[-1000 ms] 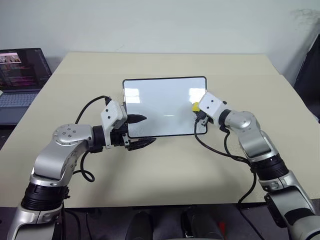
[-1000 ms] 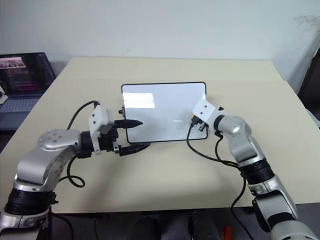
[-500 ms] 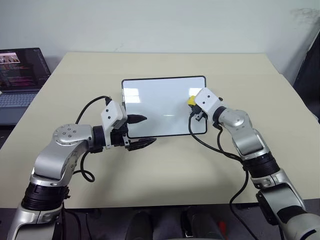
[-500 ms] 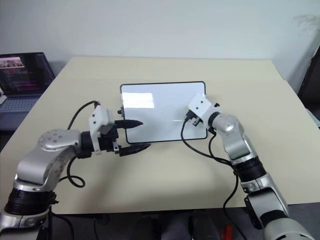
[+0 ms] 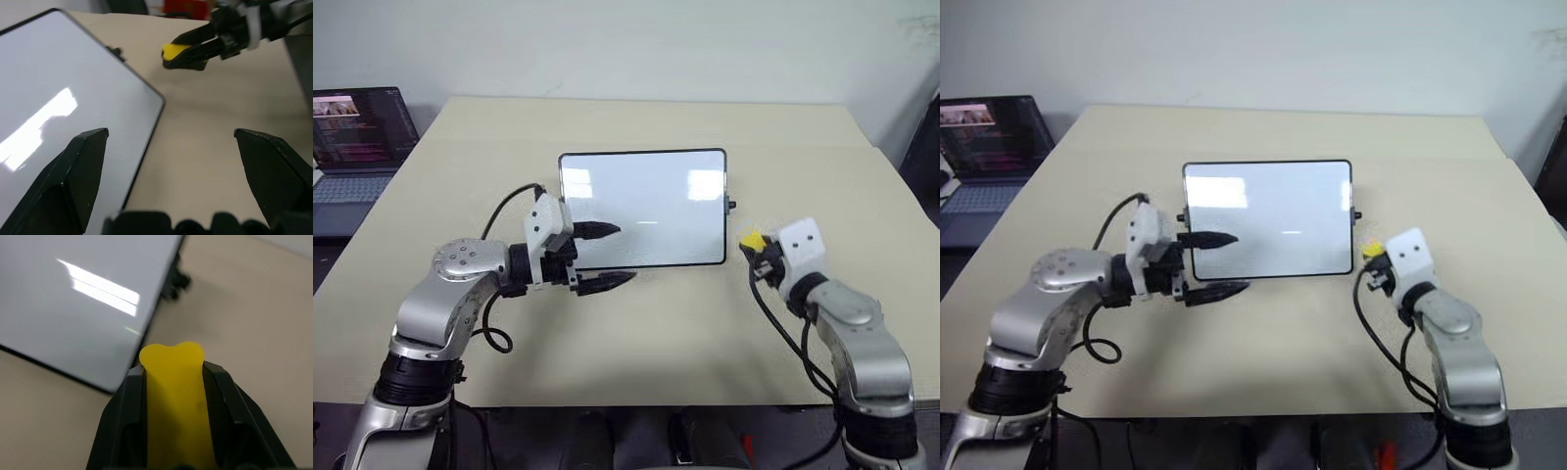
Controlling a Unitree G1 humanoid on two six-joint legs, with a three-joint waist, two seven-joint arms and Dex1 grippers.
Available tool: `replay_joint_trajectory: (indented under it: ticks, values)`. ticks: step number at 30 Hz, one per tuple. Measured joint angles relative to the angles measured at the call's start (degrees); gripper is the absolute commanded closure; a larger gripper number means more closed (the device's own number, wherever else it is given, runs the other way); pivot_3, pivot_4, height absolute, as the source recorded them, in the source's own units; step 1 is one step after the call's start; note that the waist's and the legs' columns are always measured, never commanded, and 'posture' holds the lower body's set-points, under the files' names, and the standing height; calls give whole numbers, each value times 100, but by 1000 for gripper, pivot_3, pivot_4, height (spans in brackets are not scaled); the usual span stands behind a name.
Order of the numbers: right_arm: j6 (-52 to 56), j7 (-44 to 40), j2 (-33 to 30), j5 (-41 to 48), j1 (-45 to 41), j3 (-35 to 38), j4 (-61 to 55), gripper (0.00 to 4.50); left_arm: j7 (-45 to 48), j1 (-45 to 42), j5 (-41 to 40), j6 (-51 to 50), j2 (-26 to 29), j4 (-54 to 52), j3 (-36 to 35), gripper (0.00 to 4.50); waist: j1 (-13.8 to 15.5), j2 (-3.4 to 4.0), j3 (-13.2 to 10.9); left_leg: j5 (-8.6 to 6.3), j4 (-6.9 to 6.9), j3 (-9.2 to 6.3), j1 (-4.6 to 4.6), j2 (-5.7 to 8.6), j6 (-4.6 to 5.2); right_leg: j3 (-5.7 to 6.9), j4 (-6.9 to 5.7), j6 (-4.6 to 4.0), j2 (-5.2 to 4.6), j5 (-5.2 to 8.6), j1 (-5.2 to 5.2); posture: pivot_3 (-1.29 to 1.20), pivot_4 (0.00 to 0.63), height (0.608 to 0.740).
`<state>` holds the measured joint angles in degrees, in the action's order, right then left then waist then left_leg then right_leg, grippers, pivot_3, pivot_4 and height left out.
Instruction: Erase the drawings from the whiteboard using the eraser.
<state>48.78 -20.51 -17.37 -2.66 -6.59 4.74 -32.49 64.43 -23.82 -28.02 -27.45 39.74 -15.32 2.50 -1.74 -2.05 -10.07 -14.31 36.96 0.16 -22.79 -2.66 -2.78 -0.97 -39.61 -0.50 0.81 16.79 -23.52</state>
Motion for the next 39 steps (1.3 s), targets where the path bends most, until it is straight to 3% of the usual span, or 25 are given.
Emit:
replay_joint_trajectory:
  ticks: [7, 18, 23, 28, 34, 39]
  values:
    - [-282, 531, 418, 91, 50, 207, 530, 3307, 778, -436, 81, 529, -147, 328, 550, 0, -19, 1, 0, 1, 0, 9, 13, -1, 1, -1, -16, 10, 14, 6, 3, 0, 150, 740]
    - [-780, 888, 475, 273, -395, 441, 1566, 3307, 1136, -785, 541, 1289, -450, 871, 1019, 0, -8, 1, 0, 0, 0, 12, -3, 5, 3, 1, 4, -7, 13, -4, 3, 0, 150, 740]
    - [-915, 974, 472, 419, -526, 549, 1881, 1810, 1126, -784, 552, 1299, -490, 876, 1025, 0, -11, 1, 0, -1, 0, 12, -2, 4, 3, 1, 2, -7, 13, -3, 3, 0, 150, 740]
    - [-1094, 1062, 470, 554, -632, 615, 2056, 14, 1036, -748, 555, 1297, -488, 875, 1022, 0, -9, 1, 0, -1, 0, 13, -2, 4, 3, 0, 1, -7, 13, -4, 3, 0, 150, 740]
    - [-1227, 1030, 461, 798, -576, 710, 1766, 14, 444, -426, 524, 1038, -479, 777, 626, 0, -11, 1, 0, -1, 0, 6, -1, -1, 3, 2, -1, -7, 12, -4, 2, 0, 150, 740]
    - [-1542, 772, 471, 1113, -79, 608, 618, 14, -902, 489, 124, 340, -645, 77, -439, 0, -7, 2, 0, -2, -2, -10, 0, -12, 4, 2, -1, -6, 8, -3, 2, 0, 150, 740]
